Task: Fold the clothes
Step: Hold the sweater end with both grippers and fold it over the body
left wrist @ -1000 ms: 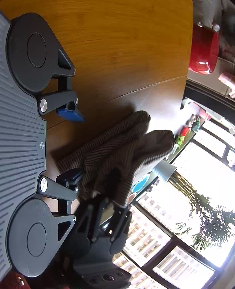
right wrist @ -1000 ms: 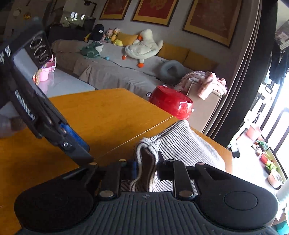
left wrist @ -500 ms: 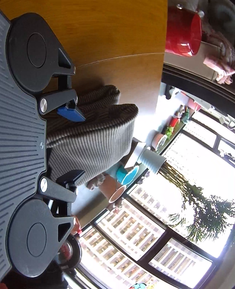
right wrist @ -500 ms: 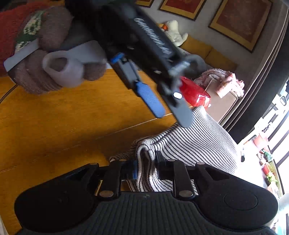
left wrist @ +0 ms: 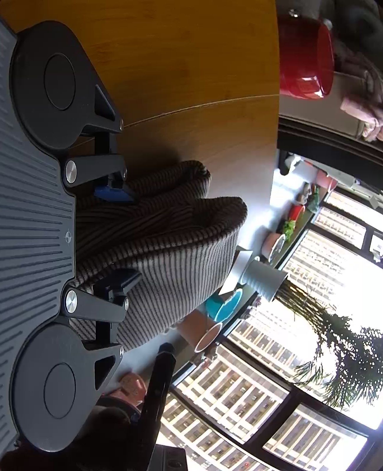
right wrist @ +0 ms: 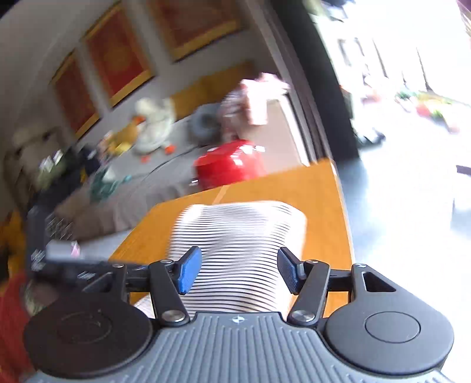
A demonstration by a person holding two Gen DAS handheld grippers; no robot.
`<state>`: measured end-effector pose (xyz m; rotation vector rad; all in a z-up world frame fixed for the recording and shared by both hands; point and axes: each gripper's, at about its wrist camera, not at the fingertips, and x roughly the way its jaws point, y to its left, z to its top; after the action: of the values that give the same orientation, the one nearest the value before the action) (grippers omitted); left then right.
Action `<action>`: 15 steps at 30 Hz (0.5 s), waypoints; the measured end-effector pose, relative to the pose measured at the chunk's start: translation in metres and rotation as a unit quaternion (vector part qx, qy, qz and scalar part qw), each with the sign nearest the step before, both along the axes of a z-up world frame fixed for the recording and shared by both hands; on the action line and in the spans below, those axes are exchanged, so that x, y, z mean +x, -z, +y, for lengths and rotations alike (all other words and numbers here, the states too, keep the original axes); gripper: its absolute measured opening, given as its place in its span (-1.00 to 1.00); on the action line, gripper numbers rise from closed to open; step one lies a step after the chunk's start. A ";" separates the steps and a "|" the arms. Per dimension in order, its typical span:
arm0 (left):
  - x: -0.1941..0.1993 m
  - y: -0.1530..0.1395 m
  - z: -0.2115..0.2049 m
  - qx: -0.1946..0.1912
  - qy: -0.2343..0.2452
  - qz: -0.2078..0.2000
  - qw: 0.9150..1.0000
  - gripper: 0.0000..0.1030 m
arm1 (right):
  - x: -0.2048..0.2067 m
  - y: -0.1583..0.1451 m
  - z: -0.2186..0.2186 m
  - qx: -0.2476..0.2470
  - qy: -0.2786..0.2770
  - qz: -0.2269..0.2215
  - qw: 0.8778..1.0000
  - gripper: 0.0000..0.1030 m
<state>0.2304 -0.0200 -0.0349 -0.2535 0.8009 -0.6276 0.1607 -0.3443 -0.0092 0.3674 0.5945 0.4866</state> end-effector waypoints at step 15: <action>-0.002 -0.004 0.027 0.008 -0.024 0.001 1.000 0.19 | 0.023 -0.018 0.063 -0.091 -0.050 -0.036 0.994 -0.07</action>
<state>0.2285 0.0071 -0.0313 -0.2586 0.7992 -0.5764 0.1833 -0.2816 0.0093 0.1464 0.5843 0.5359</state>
